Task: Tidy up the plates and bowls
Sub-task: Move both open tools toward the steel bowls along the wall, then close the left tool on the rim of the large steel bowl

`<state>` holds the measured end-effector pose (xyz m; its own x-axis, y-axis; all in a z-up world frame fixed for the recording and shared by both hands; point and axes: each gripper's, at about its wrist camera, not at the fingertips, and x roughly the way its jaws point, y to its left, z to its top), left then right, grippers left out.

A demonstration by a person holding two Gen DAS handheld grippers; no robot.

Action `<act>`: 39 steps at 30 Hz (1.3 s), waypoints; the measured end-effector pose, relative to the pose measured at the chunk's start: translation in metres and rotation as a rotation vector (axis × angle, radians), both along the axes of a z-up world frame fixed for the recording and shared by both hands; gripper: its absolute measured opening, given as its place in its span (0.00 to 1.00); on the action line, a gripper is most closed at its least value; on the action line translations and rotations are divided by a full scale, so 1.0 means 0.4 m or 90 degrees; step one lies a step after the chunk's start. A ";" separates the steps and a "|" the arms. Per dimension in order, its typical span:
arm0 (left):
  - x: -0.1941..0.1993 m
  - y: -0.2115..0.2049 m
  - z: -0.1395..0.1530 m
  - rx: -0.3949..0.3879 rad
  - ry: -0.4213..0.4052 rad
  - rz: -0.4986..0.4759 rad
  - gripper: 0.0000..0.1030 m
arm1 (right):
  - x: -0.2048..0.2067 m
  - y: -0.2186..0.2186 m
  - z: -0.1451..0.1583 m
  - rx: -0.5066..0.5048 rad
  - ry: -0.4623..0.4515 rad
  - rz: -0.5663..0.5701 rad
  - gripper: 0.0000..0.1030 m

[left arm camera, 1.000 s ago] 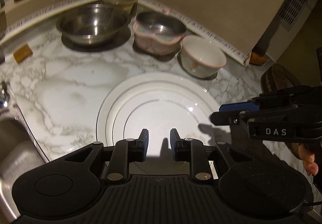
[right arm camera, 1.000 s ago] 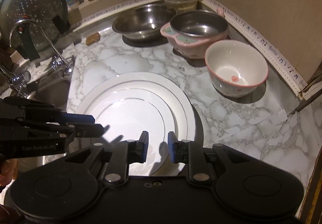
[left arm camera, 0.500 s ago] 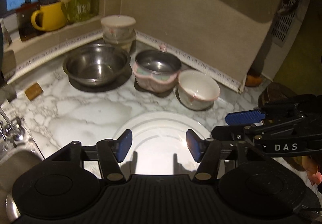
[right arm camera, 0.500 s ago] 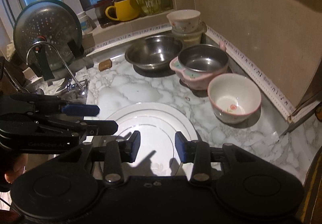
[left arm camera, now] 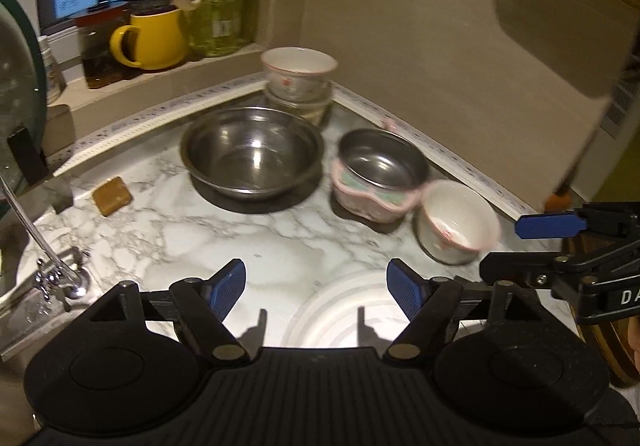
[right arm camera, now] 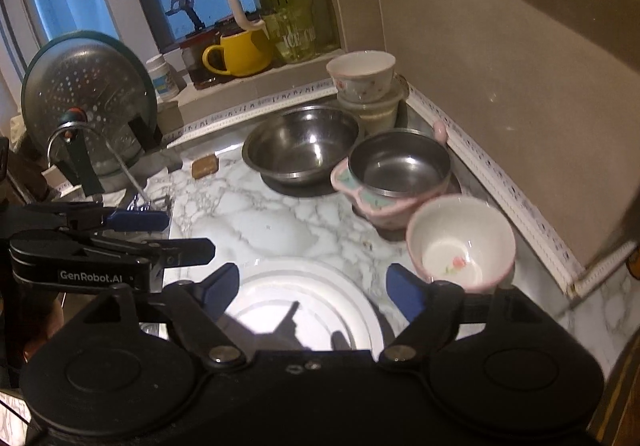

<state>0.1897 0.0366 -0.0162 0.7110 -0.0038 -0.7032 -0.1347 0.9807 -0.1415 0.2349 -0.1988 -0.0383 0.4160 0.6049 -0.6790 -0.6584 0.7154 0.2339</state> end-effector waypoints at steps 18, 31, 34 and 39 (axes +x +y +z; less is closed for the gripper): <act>0.250 0.167 -0.018 -0.008 0.007 0.112 1.00 | 0.272 0.185 -0.008 -0.022 -0.001 0.006 0.93; 0.438 0.239 -0.107 0.015 0.069 0.176 1.00 | 0.489 0.368 -0.099 -0.074 0.025 -0.001 0.92; 0.469 0.252 -0.136 0.004 0.086 0.180 1.00 | 0.525 0.395 -0.125 -0.084 0.030 -0.016 0.91; 0.496 0.263 -0.167 -0.004 0.097 0.193 0.99 | 0.582 0.429 -0.170 -0.093 0.065 -0.032 0.79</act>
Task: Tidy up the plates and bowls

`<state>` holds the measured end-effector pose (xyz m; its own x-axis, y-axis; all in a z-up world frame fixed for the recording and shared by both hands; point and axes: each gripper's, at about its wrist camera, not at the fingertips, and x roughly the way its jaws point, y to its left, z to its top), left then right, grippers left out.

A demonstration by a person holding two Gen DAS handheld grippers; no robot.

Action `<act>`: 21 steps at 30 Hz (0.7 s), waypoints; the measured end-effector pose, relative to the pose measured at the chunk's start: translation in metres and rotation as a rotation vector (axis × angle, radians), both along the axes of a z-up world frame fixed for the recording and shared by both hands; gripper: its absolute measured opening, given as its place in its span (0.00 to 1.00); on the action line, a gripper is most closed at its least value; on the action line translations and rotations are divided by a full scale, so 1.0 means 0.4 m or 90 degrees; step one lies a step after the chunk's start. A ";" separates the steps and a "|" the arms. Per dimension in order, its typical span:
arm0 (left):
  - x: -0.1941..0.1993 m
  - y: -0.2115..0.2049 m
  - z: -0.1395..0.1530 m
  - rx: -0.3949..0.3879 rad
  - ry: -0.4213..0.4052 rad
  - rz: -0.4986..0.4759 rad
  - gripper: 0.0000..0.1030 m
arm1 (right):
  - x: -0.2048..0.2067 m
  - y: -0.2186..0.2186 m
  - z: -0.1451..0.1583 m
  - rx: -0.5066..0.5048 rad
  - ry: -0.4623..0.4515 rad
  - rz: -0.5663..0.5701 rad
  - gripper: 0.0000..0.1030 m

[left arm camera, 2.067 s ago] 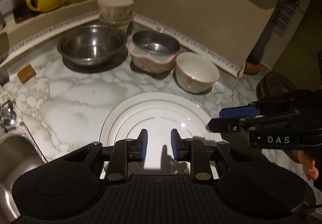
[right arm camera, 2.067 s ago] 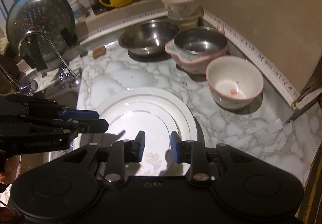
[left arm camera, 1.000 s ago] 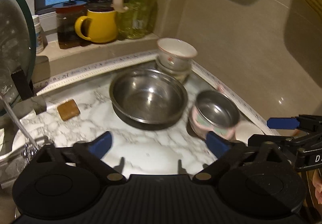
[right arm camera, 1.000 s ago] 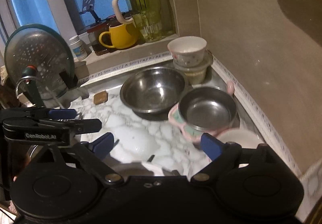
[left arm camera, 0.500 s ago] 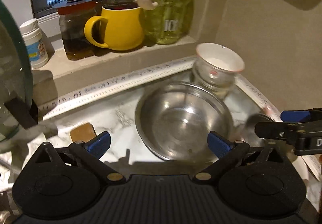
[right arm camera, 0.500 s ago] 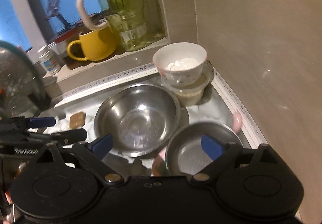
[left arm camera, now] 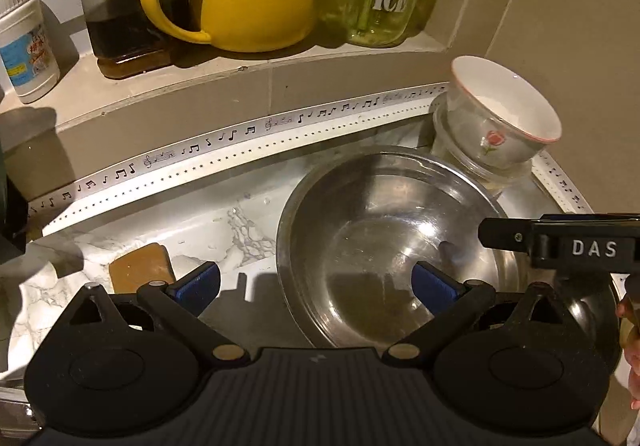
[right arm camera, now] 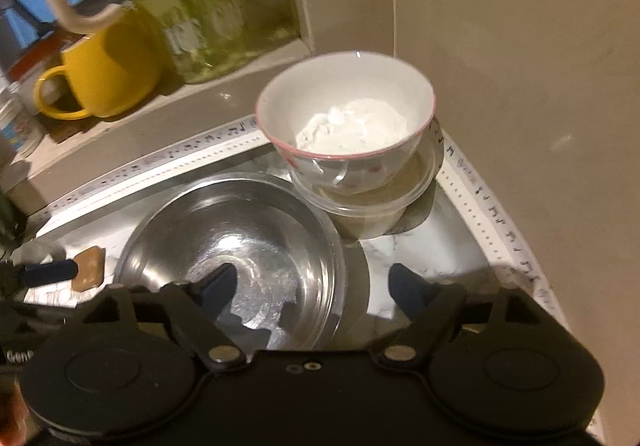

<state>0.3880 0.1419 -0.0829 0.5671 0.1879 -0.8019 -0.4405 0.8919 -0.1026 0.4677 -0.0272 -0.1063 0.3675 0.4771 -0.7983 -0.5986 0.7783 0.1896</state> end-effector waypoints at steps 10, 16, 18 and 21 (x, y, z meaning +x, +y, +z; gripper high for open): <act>0.020 0.028 -0.042 -0.047 0.018 0.022 0.55 | 0.044 0.023 -0.045 0.004 0.050 -0.004 0.51; 0.018 0.027 -0.055 -0.059 0.024 0.023 0.35 | 0.046 0.023 -0.048 -0.001 0.044 -0.007 0.39; 0.016 0.024 -0.056 -0.051 0.025 0.026 0.30 | 0.047 0.022 -0.049 -0.006 0.041 -0.009 0.34; 0.011 0.027 -0.055 -0.044 0.030 0.031 0.24 | 0.047 0.019 -0.050 -0.015 0.031 -0.016 0.25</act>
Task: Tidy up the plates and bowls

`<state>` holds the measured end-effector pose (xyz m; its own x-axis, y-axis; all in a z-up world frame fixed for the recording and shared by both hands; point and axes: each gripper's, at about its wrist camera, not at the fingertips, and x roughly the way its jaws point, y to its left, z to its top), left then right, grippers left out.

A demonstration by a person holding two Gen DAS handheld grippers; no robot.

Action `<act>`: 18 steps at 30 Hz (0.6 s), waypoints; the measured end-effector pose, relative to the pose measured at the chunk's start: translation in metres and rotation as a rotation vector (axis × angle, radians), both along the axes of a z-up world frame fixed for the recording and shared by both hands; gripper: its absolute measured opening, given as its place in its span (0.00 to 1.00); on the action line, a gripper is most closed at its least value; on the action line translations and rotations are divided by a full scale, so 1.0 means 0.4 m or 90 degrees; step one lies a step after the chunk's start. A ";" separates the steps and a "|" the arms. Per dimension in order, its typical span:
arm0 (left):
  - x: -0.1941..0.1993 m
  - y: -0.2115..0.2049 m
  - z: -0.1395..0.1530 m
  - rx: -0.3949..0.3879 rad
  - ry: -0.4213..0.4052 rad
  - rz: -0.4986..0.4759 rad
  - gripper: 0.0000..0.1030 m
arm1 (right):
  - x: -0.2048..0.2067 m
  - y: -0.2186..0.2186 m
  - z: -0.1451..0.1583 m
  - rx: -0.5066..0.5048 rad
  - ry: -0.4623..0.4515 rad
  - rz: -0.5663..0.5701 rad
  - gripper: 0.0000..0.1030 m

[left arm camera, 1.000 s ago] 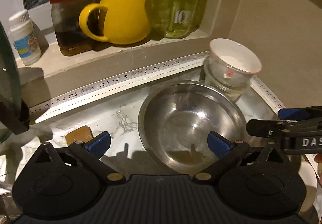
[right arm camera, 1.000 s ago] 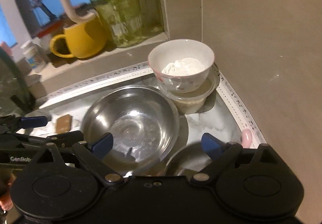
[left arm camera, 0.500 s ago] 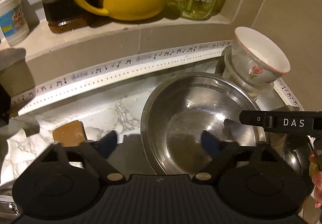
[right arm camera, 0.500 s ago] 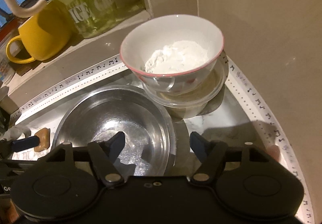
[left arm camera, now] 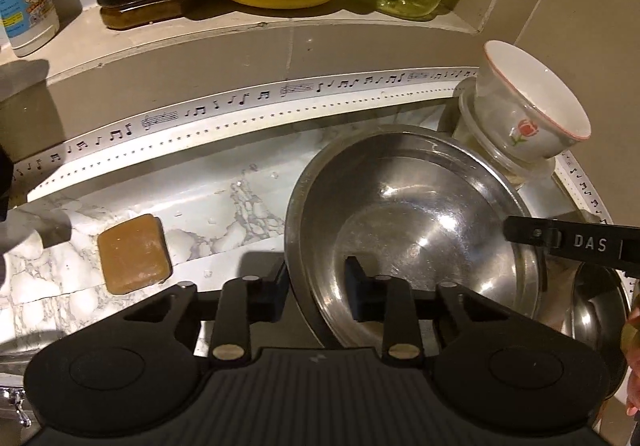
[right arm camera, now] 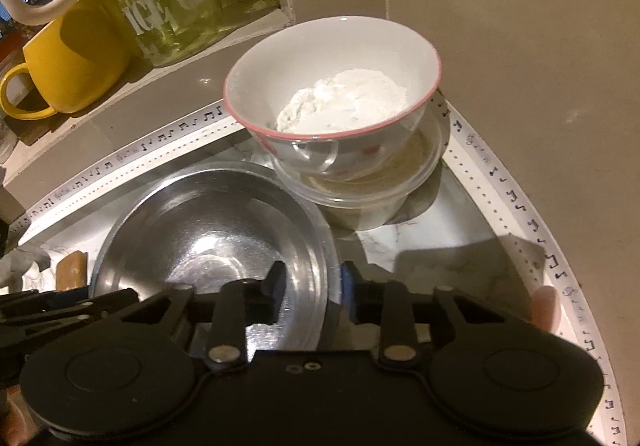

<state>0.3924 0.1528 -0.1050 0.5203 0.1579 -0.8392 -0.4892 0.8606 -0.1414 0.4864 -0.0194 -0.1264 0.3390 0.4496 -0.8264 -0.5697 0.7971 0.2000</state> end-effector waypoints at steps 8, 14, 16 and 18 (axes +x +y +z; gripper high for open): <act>-0.048 0.009 0.018 0.005 -0.010 0.014 0.22 | -0.036 -0.008 0.014 -0.010 -0.026 0.009 0.11; -0.103 -0.001 0.046 0.032 -0.011 0.010 0.22 | -0.079 -0.013 0.033 0.000 -0.034 0.024 0.11; -0.126 0.000 0.048 0.033 -0.004 0.013 0.22 | -0.094 -0.012 0.036 0.003 -0.032 0.032 0.11; -0.147 0.000 0.048 0.037 0.001 0.015 0.22 | -0.114 -0.009 0.037 0.002 -0.030 0.041 0.11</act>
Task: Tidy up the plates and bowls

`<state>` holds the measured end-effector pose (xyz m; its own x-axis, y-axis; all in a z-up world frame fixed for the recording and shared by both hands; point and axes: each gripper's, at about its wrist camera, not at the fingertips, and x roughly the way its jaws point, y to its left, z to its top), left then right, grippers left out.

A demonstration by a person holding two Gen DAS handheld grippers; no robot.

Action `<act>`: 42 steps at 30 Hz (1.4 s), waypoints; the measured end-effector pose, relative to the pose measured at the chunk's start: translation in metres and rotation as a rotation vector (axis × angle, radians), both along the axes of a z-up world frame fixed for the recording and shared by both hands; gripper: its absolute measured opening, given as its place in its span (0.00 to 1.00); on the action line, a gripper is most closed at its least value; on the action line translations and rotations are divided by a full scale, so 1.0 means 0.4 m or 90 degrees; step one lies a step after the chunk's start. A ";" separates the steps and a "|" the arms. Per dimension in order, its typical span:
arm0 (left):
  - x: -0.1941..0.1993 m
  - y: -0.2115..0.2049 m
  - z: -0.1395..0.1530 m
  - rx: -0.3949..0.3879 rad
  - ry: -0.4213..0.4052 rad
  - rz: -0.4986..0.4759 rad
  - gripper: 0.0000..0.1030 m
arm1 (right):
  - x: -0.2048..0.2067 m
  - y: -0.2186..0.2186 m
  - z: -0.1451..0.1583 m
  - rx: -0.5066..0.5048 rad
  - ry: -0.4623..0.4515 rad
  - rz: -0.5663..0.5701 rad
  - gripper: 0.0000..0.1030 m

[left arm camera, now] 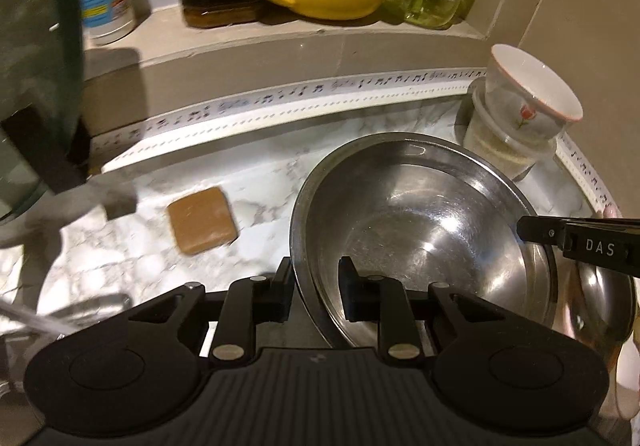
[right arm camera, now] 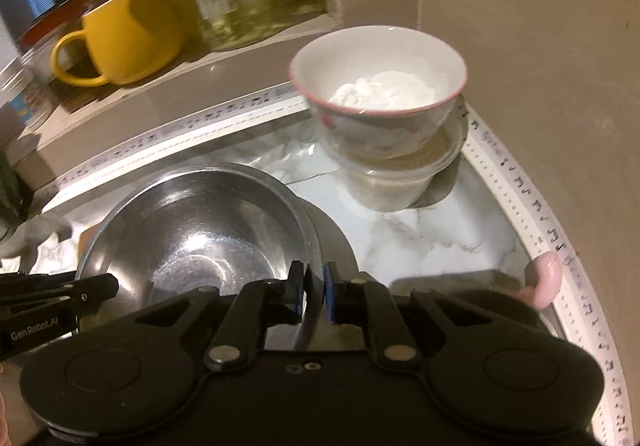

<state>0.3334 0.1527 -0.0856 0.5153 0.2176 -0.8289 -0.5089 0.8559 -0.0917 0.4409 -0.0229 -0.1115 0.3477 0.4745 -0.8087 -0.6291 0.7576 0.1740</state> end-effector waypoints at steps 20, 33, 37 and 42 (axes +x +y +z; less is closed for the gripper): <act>-0.097 0.019 -0.047 0.000 0.032 0.027 0.22 | -0.114 0.031 -0.023 -0.015 0.024 0.057 0.11; -0.121 0.021 -0.005 0.000 0.023 0.030 0.22 | -0.127 0.015 0.000 -0.014 0.020 0.056 0.21; -0.122 -0.004 0.027 0.003 0.013 0.002 0.23 | -0.137 -0.010 0.031 -0.006 0.014 0.059 0.22; -0.118 -0.051 0.072 0.012 -0.005 -0.039 0.24 | -0.149 -0.053 0.074 -0.005 0.005 0.061 0.23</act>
